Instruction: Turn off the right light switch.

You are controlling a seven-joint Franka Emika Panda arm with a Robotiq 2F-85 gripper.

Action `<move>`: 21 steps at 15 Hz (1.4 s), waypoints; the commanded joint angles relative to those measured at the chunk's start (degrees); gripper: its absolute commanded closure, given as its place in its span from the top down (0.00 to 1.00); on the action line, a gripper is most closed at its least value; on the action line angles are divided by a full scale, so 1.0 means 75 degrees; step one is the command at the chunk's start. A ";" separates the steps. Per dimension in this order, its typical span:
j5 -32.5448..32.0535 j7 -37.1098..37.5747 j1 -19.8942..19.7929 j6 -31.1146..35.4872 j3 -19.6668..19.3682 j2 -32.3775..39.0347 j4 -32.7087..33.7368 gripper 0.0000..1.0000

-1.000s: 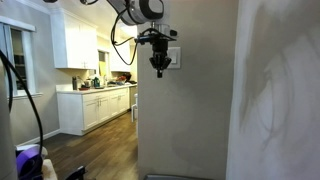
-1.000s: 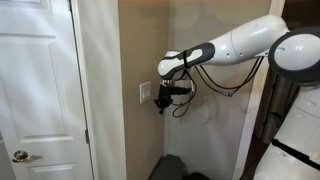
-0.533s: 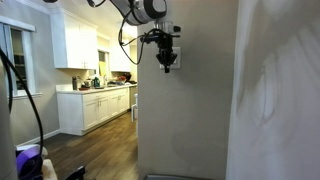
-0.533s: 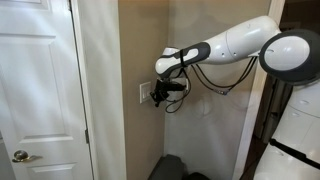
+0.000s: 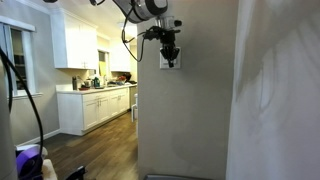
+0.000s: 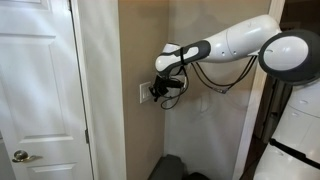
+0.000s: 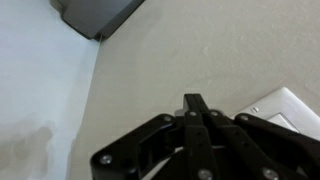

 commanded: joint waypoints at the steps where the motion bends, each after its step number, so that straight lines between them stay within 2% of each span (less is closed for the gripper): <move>1: -0.0103 0.0677 -0.0045 0.0369 0.0045 0.0144 0.0101 0.00; 6: -0.0041 0.1205 -0.0032 0.0884 0.0041 0.0189 0.0012 0.00; 12: -0.0162 0.0786 0.0000 0.1374 0.0062 -0.0081 -0.0106 0.00; 21: 0.0694 0.0077 0.0049 0.1415 0.0003 -0.0135 -0.0137 0.00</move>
